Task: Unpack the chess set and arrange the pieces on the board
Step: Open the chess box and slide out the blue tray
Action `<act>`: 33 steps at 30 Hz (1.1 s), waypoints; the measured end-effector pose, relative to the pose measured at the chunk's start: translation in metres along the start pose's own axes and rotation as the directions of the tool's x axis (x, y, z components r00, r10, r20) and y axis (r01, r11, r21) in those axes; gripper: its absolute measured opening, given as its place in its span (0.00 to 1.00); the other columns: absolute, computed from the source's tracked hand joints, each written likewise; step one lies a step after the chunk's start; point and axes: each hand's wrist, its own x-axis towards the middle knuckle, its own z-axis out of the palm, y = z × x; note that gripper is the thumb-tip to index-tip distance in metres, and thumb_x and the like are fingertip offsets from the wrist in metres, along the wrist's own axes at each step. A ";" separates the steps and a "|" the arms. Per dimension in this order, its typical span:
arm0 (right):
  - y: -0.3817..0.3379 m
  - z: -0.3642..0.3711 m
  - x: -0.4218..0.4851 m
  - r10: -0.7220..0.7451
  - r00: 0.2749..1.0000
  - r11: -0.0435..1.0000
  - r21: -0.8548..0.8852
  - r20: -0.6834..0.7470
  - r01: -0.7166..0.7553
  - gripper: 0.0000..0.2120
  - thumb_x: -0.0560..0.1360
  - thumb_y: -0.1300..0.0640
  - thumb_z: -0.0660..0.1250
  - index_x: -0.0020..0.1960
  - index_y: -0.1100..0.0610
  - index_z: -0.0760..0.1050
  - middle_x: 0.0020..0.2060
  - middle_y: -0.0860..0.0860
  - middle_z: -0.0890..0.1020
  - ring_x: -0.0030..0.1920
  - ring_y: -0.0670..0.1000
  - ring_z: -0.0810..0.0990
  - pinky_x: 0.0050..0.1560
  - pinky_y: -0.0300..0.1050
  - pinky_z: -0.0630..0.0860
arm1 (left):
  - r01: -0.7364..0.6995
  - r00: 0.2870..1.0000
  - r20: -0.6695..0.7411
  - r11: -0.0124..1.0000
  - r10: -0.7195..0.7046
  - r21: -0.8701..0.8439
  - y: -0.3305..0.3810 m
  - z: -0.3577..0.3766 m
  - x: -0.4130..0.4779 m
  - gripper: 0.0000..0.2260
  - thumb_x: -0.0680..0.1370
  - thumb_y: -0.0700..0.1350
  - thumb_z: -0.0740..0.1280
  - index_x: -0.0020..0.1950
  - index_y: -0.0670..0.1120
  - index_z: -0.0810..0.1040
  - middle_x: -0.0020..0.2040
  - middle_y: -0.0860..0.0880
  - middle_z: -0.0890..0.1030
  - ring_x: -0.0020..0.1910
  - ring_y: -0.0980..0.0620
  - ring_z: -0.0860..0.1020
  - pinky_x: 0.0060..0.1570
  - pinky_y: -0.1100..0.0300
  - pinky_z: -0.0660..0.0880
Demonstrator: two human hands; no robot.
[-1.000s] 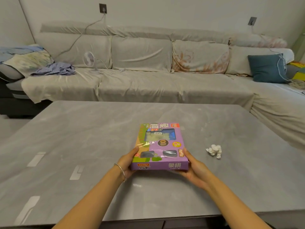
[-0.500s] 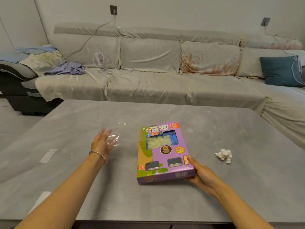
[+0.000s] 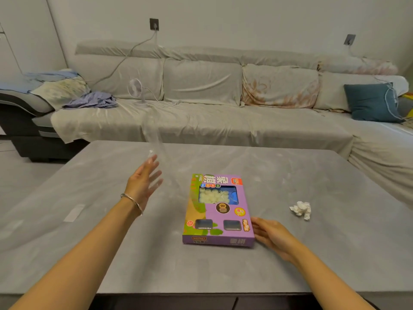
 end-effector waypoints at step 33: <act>-0.154 0.109 -0.122 -0.680 0.733 0.727 -0.124 0.011 0.676 0.15 0.72 0.57 0.71 0.55 0.56 0.70 0.42 0.57 0.84 0.41 0.50 0.82 0.48 0.46 0.79 | -0.399 0.843 0.472 0.888 0.258 0.227 0.071 0.088 -0.109 0.28 0.71 0.66 0.57 0.61 0.48 0.72 0.57 0.49 0.77 0.57 0.53 0.76 0.59 0.53 0.74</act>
